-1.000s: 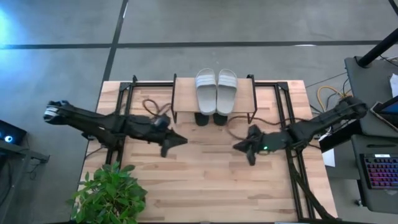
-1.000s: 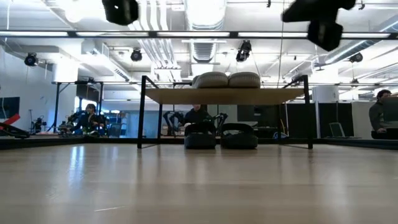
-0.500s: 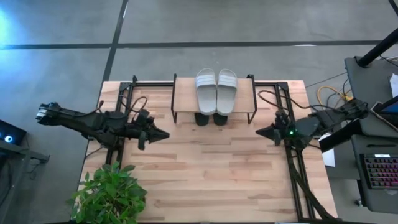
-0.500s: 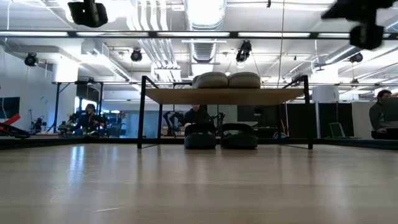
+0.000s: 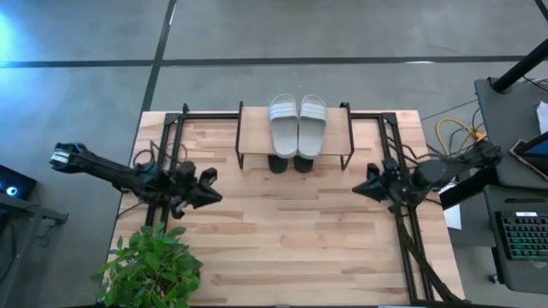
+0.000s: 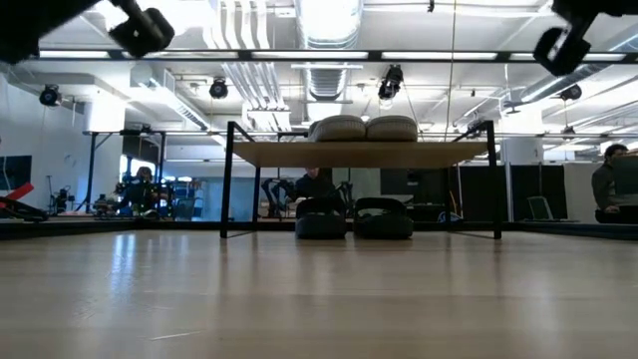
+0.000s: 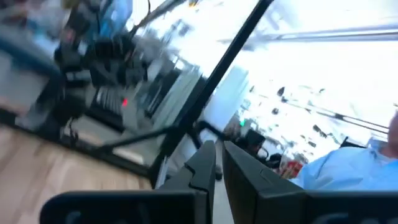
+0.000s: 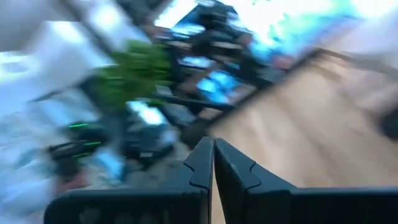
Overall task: Pick and place slides into the shelf
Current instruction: Return to Home Position
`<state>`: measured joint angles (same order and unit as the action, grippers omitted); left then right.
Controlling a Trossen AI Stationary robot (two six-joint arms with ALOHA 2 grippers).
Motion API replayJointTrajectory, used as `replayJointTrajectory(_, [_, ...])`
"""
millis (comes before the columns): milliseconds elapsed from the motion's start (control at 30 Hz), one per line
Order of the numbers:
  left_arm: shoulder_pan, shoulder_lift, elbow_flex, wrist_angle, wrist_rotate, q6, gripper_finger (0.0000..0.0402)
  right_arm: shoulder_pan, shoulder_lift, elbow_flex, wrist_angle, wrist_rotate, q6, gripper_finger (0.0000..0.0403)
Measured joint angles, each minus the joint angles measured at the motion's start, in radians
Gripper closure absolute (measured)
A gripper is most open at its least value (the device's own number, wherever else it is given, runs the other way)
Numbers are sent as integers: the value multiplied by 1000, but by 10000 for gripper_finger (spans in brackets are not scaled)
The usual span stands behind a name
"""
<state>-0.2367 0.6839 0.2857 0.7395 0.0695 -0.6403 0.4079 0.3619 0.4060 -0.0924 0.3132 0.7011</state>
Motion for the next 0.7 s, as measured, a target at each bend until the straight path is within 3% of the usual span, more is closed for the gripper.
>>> replayJointTrajectory(100, [1, -20, -114, 162, -47, 56, 387, 0, -15, -92, 225, -94, -102, 394])
replayJointTrajectory(200, [11, -66, -197, 212, -131, 99, 387, -10, -55, -133, 214, -42, -115, 394])
replayJointTrajectory(300, [32, -117, -260, 213, -141, 105, 387, -22, -112, -161, 164, 2, -116, 394])
replayJointTrajectory(567, [123, -277, -277, -17, -78, 175, 387, -40, -298, -191, 39, 25, -136, 394])
replayJointTrajectory(700, [170, -368, -277, -157, 17, 153, 387, -42, -364, -230, 18, 58, -153, 394])
